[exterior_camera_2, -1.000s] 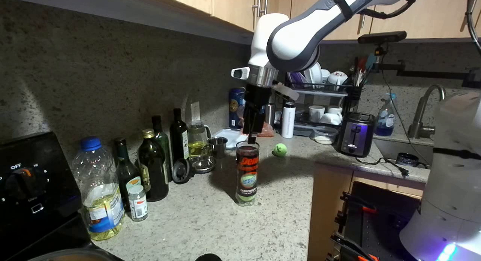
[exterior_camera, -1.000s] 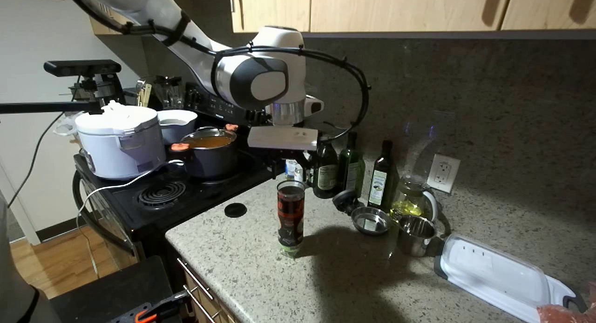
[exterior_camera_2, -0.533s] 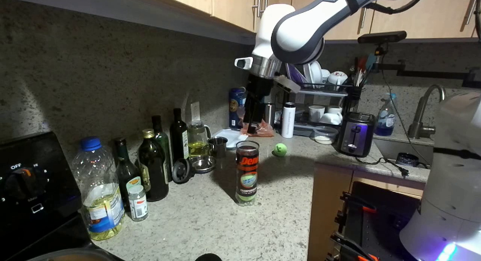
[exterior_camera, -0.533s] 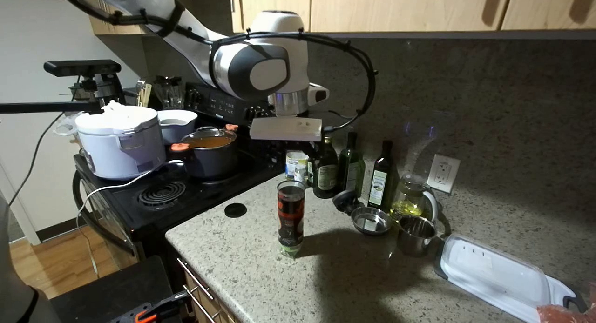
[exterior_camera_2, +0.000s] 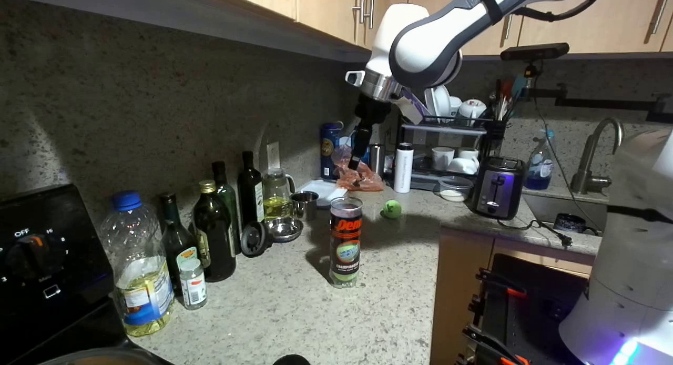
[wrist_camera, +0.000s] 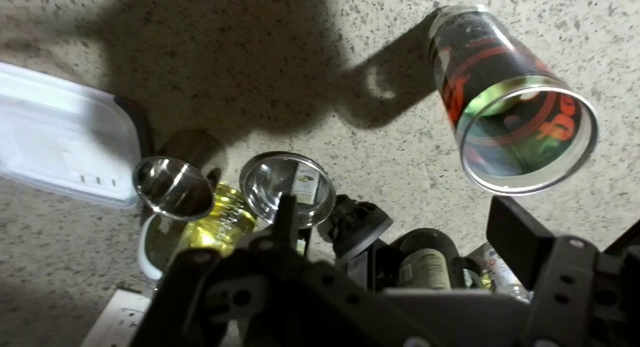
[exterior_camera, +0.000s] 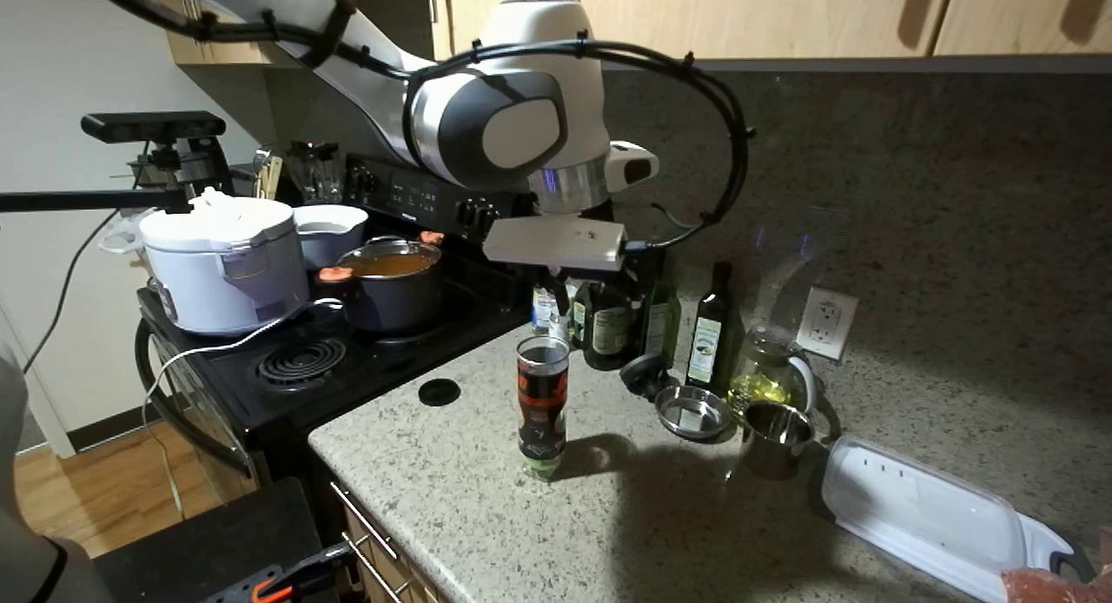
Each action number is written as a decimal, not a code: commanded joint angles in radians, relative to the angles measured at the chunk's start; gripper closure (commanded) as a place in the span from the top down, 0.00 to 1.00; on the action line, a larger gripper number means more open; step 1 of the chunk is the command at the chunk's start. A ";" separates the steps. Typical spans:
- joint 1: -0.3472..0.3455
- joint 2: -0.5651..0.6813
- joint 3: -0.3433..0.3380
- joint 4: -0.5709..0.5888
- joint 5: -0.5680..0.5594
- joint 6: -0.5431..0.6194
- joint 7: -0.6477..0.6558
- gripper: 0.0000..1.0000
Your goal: Put the two tennis balls inside the container then place the black lid on top of the container
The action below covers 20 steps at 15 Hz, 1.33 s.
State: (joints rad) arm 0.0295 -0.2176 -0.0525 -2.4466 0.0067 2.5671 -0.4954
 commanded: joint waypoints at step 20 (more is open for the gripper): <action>-0.191 0.099 -0.145 -0.075 -0.026 0.130 0.317 1.00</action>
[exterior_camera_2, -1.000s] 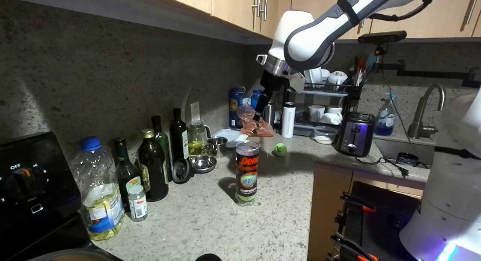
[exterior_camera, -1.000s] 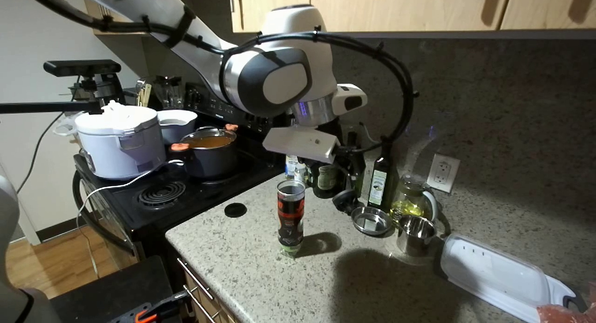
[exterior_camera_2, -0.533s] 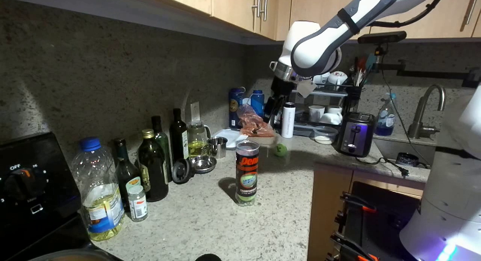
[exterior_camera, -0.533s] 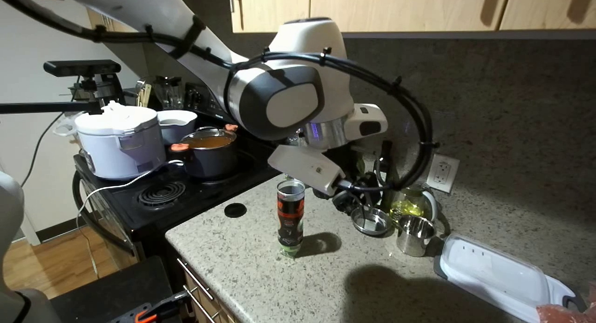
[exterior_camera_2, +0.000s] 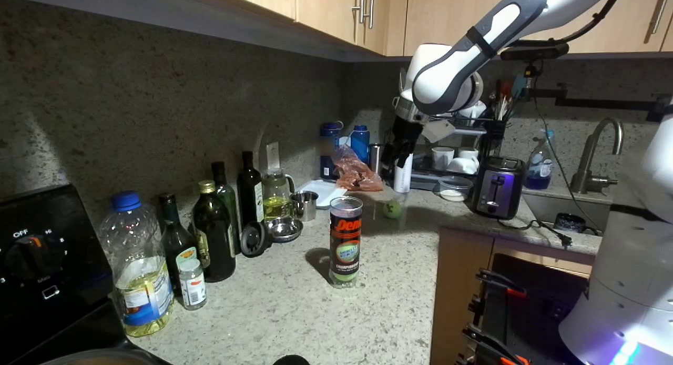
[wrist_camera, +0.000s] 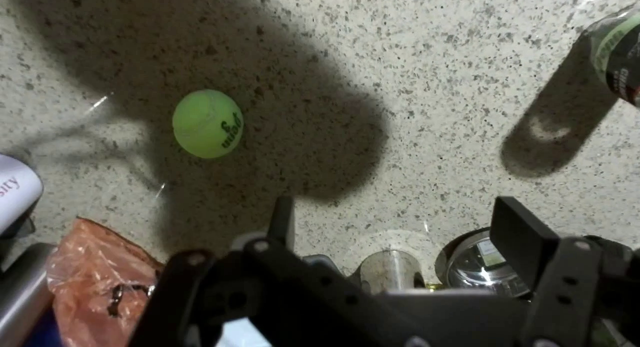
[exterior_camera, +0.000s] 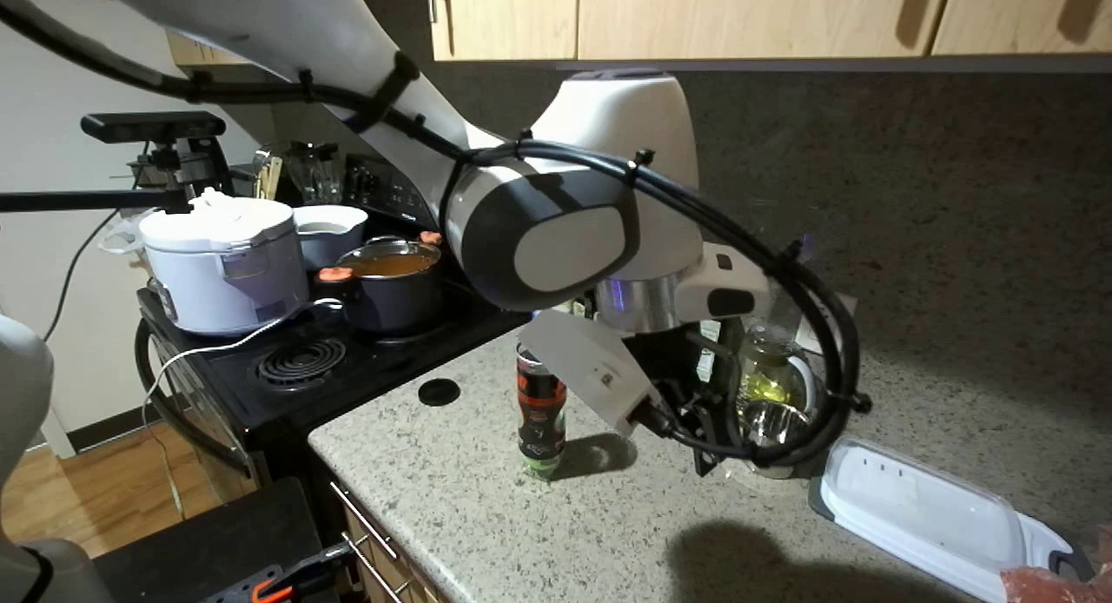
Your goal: Put the two tennis balls inside the container then place the black lid on top of the container
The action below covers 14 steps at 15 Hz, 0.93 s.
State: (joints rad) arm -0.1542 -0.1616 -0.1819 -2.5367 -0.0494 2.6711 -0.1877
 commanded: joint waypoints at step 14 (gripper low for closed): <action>-0.058 0.208 -0.043 0.074 0.092 0.084 0.006 1.00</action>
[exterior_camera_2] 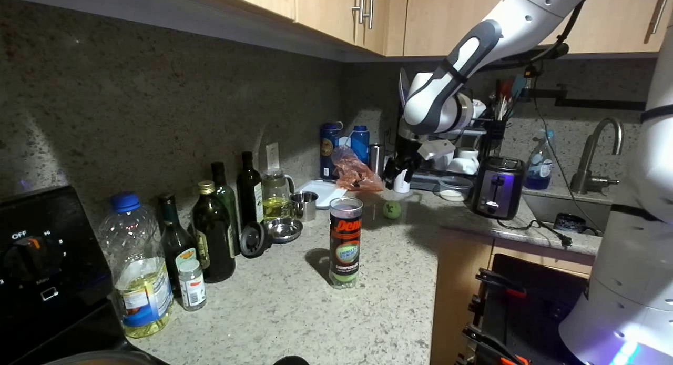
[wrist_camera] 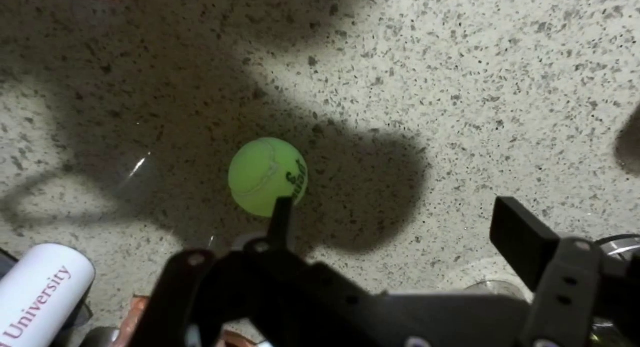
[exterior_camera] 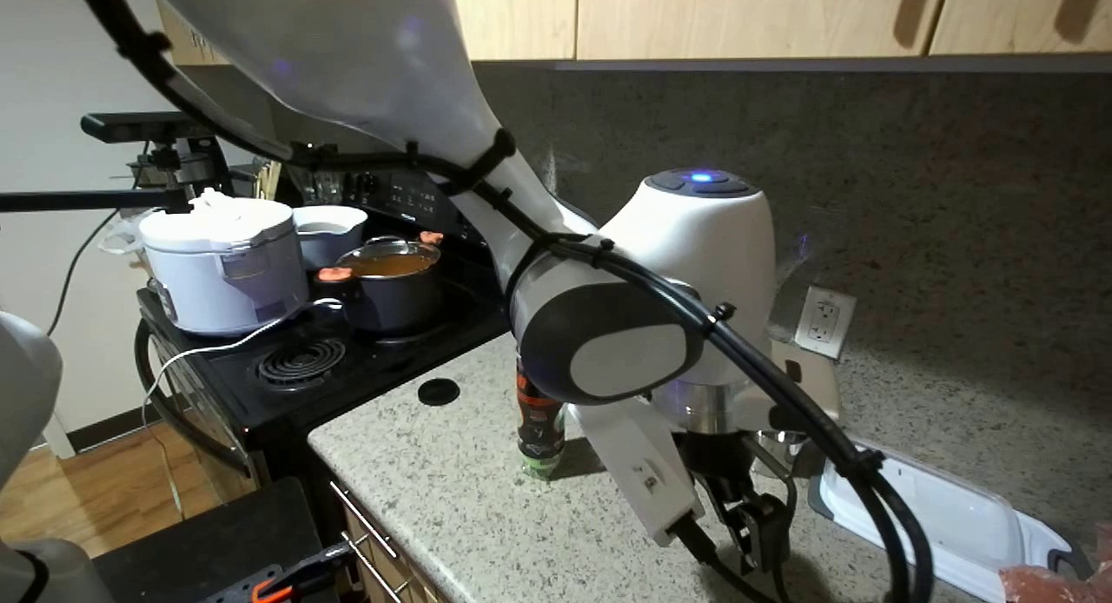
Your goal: Put the two tennis balls inside the container then place the black lid on top of the container
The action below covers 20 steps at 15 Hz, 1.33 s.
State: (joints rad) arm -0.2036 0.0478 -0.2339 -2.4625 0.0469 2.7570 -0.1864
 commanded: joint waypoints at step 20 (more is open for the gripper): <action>-0.036 0.147 0.013 0.194 0.020 -0.086 0.017 1.00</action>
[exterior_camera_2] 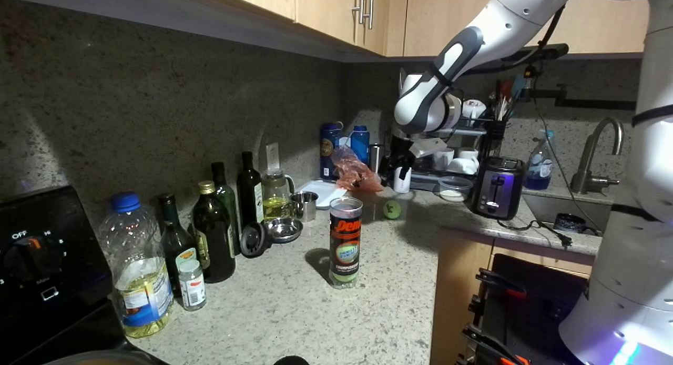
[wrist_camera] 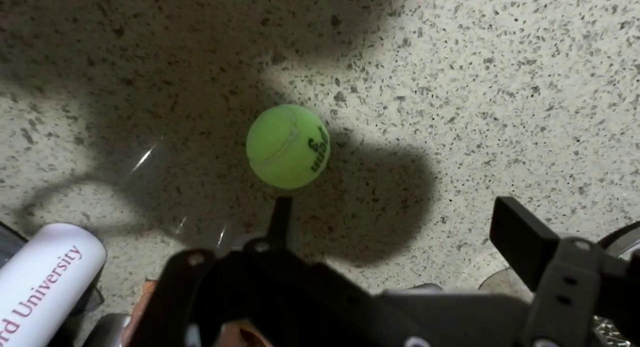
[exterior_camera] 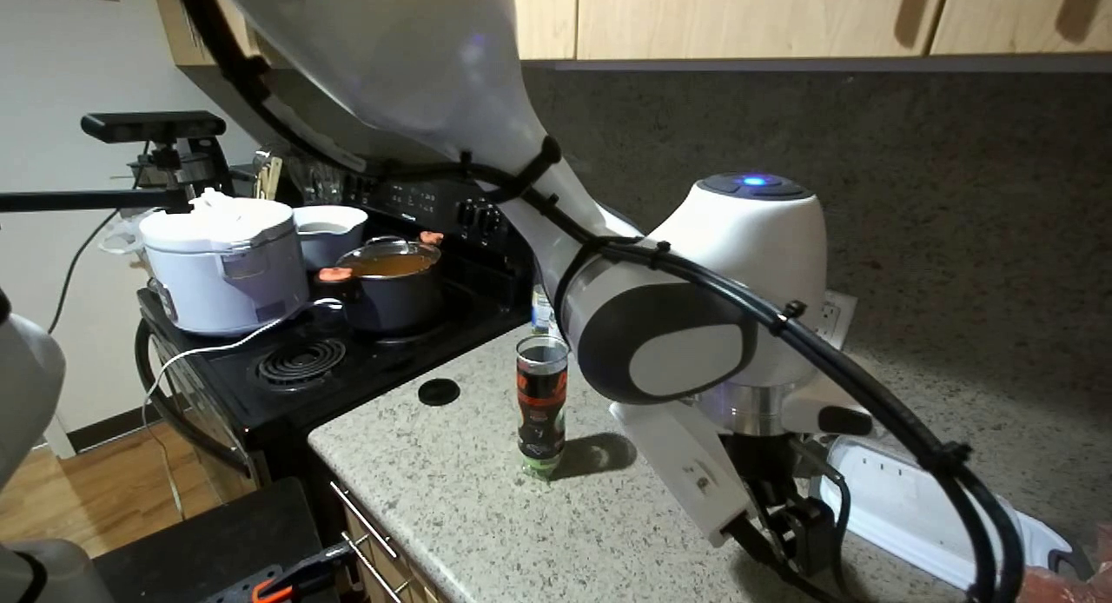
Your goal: Put the two tennis balls inside the container then place the black lid on top of the container
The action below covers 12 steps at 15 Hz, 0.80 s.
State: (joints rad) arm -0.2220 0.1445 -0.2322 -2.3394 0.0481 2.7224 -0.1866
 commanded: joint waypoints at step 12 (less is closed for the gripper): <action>-0.111 0.318 0.045 0.394 0.117 -0.336 -0.004 1.00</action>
State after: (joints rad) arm -0.2962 0.3864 -0.2077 -2.0512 0.1384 2.4637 -0.1894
